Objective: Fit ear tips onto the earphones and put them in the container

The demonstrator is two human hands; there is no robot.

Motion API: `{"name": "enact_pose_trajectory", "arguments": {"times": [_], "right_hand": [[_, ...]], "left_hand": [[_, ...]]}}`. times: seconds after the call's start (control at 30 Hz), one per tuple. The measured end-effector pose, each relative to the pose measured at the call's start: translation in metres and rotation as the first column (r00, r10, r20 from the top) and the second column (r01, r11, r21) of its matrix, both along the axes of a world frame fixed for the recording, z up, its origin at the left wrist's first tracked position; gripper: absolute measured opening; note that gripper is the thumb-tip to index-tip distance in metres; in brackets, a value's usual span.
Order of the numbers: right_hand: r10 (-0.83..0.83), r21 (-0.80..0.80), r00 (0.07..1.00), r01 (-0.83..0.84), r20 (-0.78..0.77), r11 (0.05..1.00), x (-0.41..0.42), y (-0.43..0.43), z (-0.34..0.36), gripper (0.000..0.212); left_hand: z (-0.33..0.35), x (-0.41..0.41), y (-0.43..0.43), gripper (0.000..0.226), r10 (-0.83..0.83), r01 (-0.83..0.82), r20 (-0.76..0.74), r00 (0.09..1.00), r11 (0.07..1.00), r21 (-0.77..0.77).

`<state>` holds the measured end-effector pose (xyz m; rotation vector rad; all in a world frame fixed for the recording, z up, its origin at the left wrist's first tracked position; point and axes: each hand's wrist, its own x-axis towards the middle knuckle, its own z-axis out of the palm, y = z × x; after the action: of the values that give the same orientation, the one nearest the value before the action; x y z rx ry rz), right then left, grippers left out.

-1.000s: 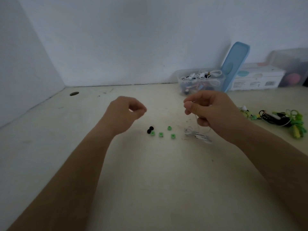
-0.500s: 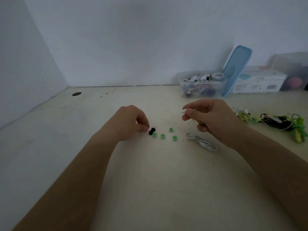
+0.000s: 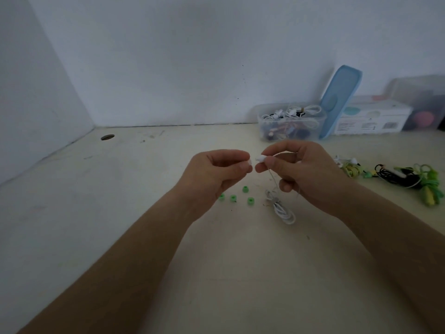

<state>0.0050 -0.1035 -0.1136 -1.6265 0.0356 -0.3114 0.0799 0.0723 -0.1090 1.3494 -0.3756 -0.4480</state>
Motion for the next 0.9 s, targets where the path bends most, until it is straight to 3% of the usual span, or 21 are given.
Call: {"name": "enact_pose_trajectory", "arguments": {"times": [0.17, 0.33, 0.5, 0.9], "right_hand": [[0.026, -0.019, 0.999, -0.025, 0.034, 0.999, 0.0008, 0.0001, -0.0022, 0.009], [0.032, 0.014, 0.998, -0.032, 0.048, 0.999, 0.0006, 0.0003, -0.0015, 0.026], [0.029, -0.007, 0.999, -0.028, 0.045, 1.000, 0.0005, 0.0007, -0.0015, 0.009], [0.038, -0.045, 0.999, -0.037, 0.026, 0.998, -0.0007, -0.0009, 0.0002, 0.010]], "left_hand": [[-0.0007, -0.0009, -0.0013, 0.019, -0.050, 0.044, -0.053, 0.997, 0.994, -0.103], [-0.0006, -0.0003, -0.0003, 0.019, -0.064, 0.061, -0.026, 0.998, 0.993, -0.096], [-0.0001, -0.0009, 0.0000, 0.019, -0.084, 0.084, -0.003, 0.996, 0.994, -0.077], [0.0007, -0.0008, 0.0017, 0.016, -0.108, 0.107, -0.005, 0.994, 0.991, -0.084]]}}
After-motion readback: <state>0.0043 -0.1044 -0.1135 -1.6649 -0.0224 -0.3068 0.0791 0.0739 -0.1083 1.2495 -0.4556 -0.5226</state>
